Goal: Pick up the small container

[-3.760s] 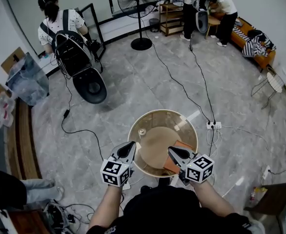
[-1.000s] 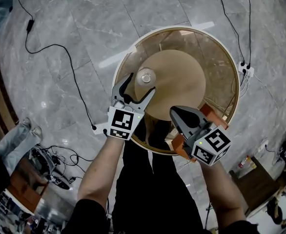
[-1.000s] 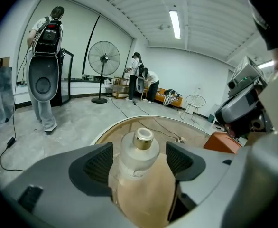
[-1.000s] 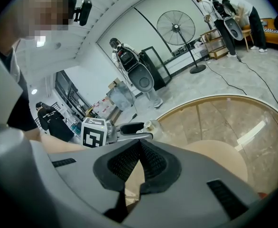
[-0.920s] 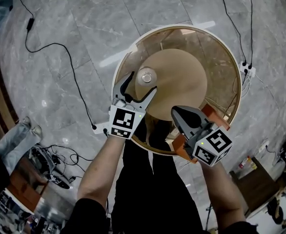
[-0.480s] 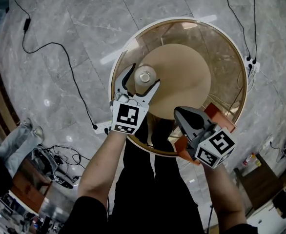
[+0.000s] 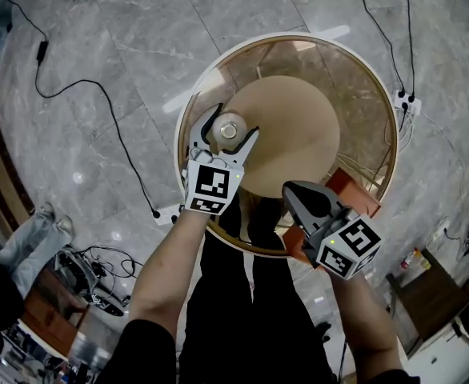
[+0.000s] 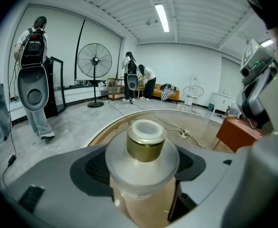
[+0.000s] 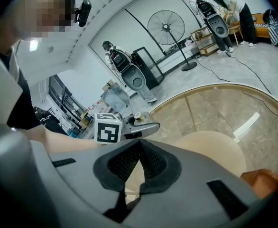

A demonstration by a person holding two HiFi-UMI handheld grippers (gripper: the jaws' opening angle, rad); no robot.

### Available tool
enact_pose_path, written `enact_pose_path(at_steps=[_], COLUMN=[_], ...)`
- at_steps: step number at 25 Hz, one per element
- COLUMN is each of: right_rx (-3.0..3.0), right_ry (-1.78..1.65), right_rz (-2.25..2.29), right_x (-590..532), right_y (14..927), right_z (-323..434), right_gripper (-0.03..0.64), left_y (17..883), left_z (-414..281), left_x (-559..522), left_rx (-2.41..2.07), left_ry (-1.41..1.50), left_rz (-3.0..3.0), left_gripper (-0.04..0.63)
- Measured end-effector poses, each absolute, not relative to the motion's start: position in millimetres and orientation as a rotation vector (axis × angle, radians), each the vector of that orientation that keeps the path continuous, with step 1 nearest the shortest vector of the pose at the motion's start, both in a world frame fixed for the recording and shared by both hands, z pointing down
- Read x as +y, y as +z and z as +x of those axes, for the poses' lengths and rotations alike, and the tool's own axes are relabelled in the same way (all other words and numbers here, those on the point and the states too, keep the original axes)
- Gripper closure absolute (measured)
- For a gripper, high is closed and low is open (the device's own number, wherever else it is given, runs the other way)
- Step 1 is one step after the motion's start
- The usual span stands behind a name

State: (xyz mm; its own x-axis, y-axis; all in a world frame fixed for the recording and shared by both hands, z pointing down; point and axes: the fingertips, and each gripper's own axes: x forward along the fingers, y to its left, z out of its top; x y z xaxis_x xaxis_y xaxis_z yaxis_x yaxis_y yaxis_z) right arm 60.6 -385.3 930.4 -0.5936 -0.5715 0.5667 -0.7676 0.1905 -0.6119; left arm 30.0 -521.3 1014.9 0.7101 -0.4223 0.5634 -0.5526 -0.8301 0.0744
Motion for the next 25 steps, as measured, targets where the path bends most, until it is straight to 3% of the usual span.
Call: enact_pose_path(at_steps=[7, 25], right_rx=[-2.263, -2.338], right_ry=[1.340, 1.211], right_rz=[1.336, 1.477], right_x=[-376, -334], right_y=[891, 639], right_z=[70, 89], right_gripper=[0.603, 0.603], left_y=[977, 642], left_z=[31, 19], left_x=[-507, -463], left_rx=[-0.767, -0.852], left_ry=[0.843, 0.743], left_rz=[2.632, 2.666], left_gripper=[0.247, 0.249])
